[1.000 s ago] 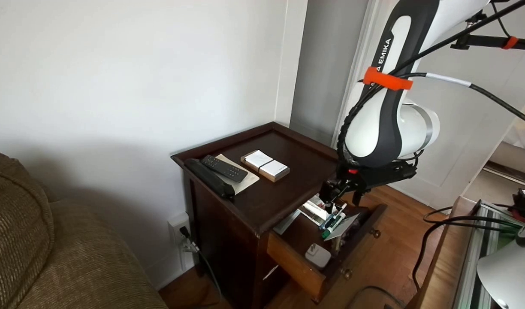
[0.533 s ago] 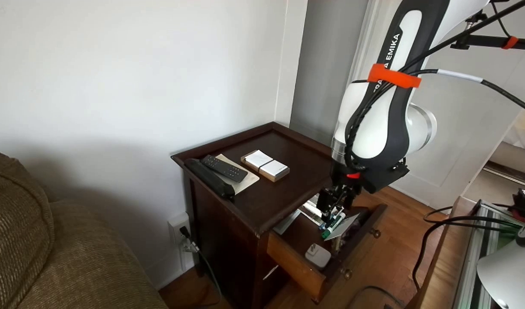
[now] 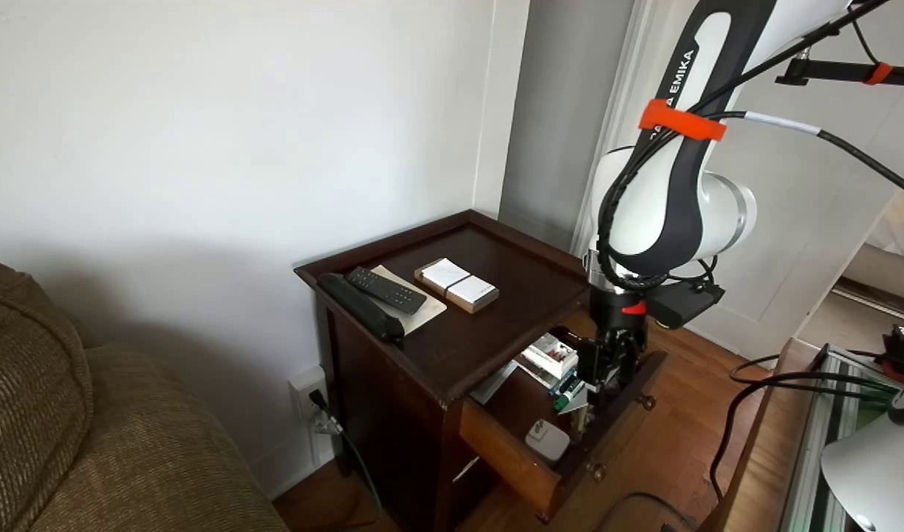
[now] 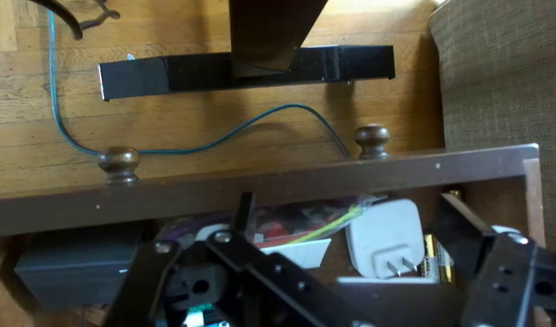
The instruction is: Put the blue pen in the drawer, then close the drawer
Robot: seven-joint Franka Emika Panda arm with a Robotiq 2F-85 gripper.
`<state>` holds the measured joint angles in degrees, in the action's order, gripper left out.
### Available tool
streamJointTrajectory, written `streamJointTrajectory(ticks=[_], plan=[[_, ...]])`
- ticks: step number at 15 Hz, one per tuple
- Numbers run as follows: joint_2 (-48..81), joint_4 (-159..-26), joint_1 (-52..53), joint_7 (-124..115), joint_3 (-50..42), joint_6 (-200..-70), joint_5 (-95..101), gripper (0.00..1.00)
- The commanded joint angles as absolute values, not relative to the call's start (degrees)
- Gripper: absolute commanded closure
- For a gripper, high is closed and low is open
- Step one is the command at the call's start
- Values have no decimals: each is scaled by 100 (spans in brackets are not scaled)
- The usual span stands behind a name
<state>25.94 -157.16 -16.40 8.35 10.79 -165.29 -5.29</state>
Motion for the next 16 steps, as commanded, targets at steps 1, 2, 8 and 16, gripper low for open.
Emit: streamJointTrajectory(ticks=[1, 2, 8, 16], plan=[[2338, -15748, -1400, 1009, 673, -15755, -374, 0], [2252, -15786, -1322, 1016, 582, -15543, -359, 0], [2486, -15709, -821, 929, 150, -15342, -123, 0], [3018, -15662, -558, 914, -4, -15596, -71, 0]])
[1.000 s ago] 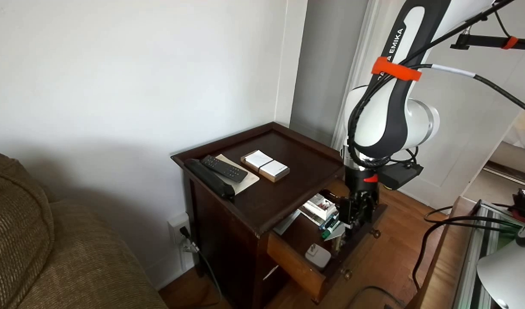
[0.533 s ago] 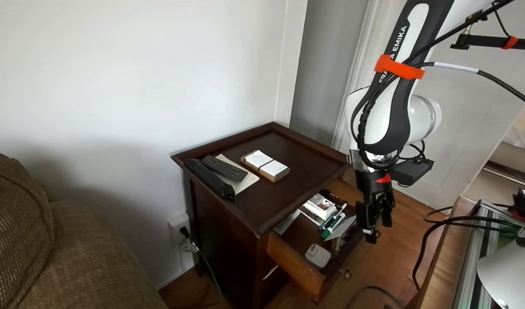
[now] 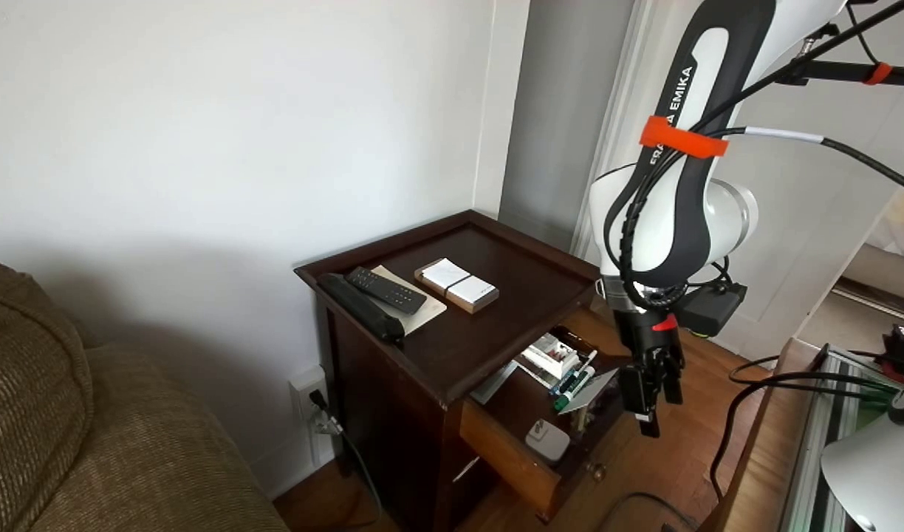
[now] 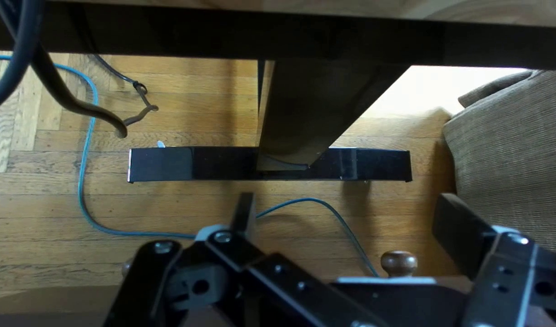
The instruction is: Put the blue pen in the drawer, then close the drawer
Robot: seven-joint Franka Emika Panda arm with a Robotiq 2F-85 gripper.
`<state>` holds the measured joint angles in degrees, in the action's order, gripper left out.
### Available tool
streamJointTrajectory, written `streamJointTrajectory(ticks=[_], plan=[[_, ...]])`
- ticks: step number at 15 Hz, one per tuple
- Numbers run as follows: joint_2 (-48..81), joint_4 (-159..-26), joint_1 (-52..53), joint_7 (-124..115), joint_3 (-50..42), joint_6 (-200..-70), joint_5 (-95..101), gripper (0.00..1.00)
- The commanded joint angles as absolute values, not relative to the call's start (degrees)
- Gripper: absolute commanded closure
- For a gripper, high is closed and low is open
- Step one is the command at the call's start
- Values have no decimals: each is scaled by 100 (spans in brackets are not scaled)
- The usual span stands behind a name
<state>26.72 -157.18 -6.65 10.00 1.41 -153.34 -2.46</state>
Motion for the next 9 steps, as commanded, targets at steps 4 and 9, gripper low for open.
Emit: streamJointTrajectory(ticks=[4, 9], plan=[[3290, -15653, -354, 752, -319, -16000, 123, 0], [3702, -15487, -220, 681, -528, -16501, 264, 0]])
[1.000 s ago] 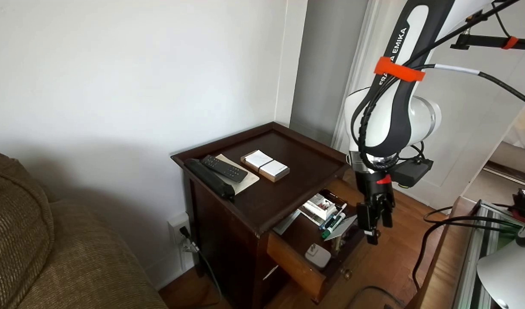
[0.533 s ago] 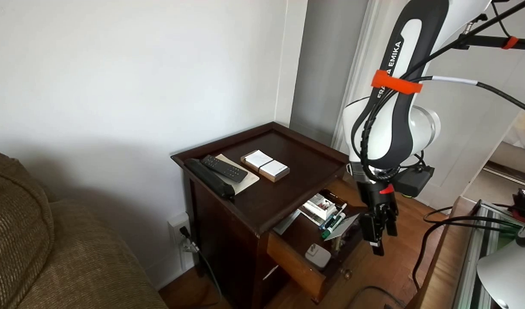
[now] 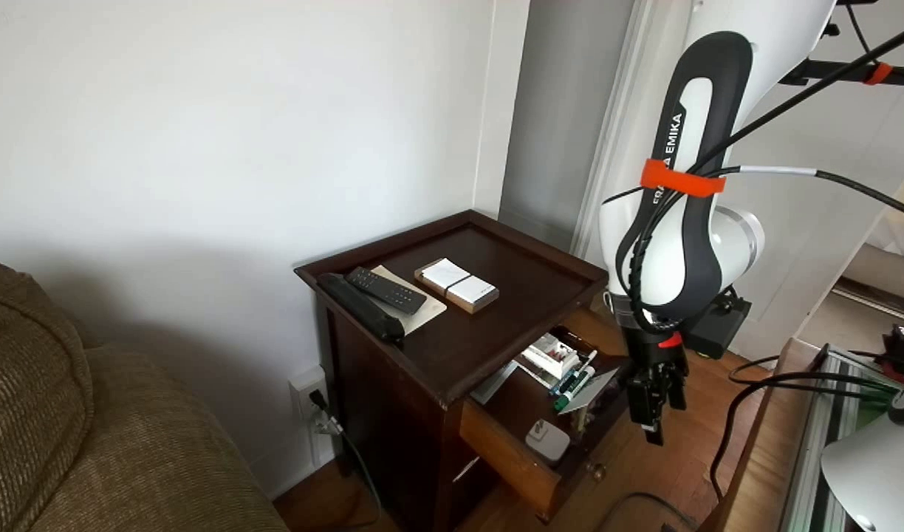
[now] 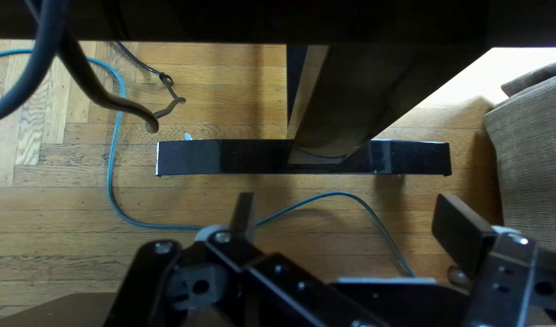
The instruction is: Put the blue pen in the drawer, then close the drawer
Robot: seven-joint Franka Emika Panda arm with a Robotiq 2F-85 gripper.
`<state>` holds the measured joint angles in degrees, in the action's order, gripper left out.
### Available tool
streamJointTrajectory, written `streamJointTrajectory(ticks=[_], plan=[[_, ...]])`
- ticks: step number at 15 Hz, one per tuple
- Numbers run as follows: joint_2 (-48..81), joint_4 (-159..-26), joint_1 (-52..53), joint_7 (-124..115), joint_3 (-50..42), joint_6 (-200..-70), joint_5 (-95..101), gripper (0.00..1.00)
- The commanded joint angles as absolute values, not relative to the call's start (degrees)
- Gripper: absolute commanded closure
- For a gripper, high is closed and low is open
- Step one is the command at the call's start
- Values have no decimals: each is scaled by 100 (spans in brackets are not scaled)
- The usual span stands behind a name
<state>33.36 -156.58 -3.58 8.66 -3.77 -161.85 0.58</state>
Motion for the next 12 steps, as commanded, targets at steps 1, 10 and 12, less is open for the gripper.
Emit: streamJointTrajectory(ticks=[1, 10, 12], plan=[[3734, -15474, -190, 659, -544, -16566, 266, 5], [4129, -15309, 146, 526, -879, -17378, 270, 80], [4195, -15284, 248, 461, -975, -17620, 232, 93]])
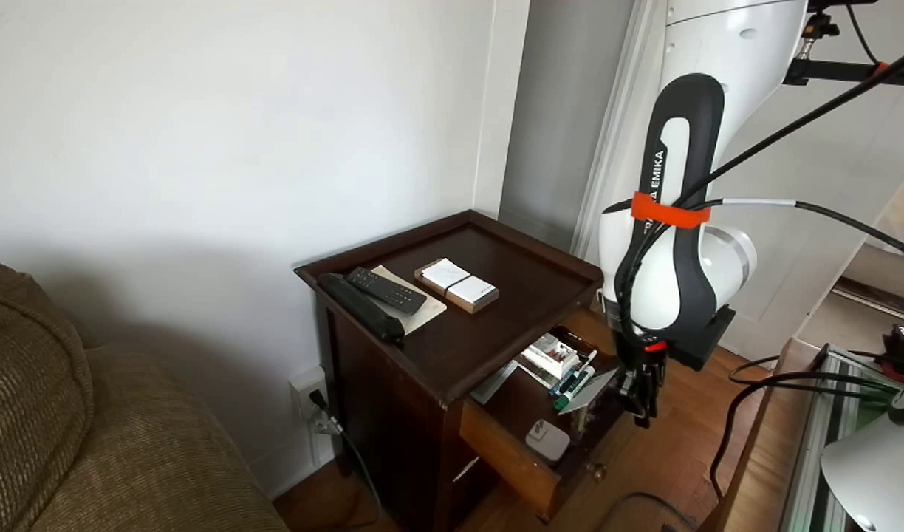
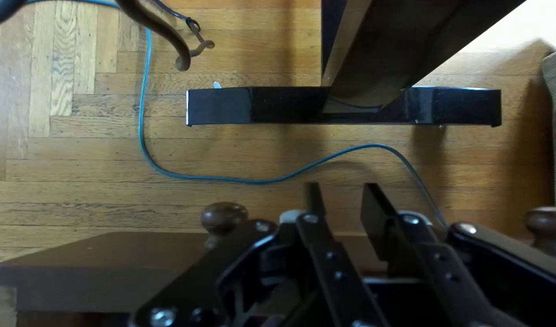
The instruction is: Put the blue pen in the drawer, then close the drawer
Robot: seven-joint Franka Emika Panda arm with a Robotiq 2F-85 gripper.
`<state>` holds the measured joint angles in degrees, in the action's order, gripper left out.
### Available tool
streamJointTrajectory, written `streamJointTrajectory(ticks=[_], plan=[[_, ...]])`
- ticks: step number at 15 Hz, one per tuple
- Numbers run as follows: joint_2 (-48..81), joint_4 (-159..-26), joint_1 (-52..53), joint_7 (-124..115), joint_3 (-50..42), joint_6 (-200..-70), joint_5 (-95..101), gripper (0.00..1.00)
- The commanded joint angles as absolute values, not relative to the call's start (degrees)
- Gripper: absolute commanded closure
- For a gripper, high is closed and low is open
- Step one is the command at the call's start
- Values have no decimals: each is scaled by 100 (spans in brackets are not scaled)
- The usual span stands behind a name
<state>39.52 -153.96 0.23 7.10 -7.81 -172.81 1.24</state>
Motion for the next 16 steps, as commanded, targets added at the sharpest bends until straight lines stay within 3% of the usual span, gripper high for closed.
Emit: streamJointTrajectory(ticks=[1, 12, 16], plan=[[4233, -15257, 291, 424, -1001, -17724, 205, 100], [4397, -15239, 1241, -26, -1775, -18372, 45, 100], [4306, -15209, 877, -95, -1434, -18462, -32, 100]])
